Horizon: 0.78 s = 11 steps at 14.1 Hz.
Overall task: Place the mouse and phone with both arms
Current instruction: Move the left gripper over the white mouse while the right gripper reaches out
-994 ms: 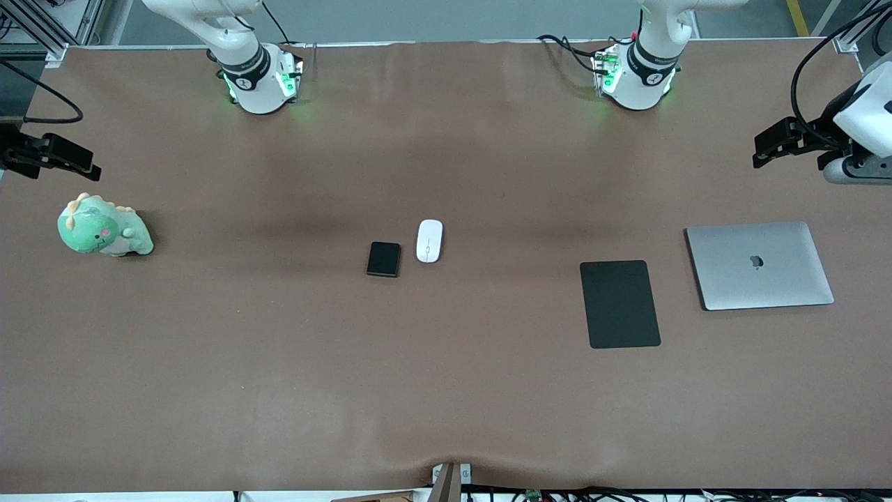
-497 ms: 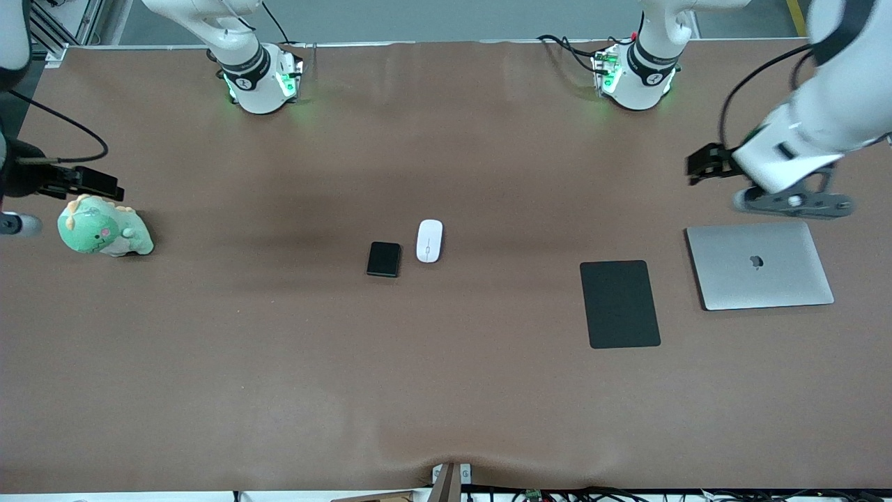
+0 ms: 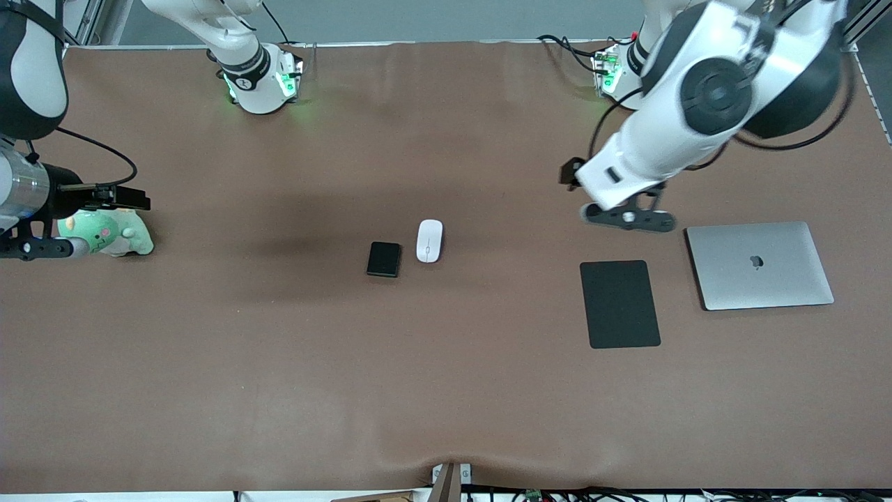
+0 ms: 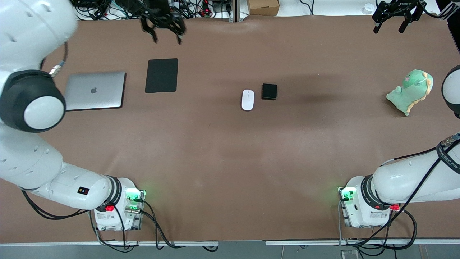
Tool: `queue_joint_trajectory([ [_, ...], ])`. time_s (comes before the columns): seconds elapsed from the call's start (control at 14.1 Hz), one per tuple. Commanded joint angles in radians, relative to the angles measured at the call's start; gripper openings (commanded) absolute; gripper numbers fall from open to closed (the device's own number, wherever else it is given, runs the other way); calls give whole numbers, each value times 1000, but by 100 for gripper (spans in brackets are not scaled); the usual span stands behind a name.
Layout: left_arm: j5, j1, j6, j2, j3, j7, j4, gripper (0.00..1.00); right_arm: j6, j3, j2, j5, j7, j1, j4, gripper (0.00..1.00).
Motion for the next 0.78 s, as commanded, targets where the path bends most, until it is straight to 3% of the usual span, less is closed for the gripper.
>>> queue_joint_trajectory([
  [0.0,-24,-75,38,88,4,-51,31,100,-18,0,29,46,-16,6,11,100],
  [0.36,-21,-202,193,234,5,-191,42,100,-18,3,58,86,-19,43,8,100],
  [0.71,11,-342,433,397,15,-415,82,100,-6,2,92,127,-4,67,11,100],
])
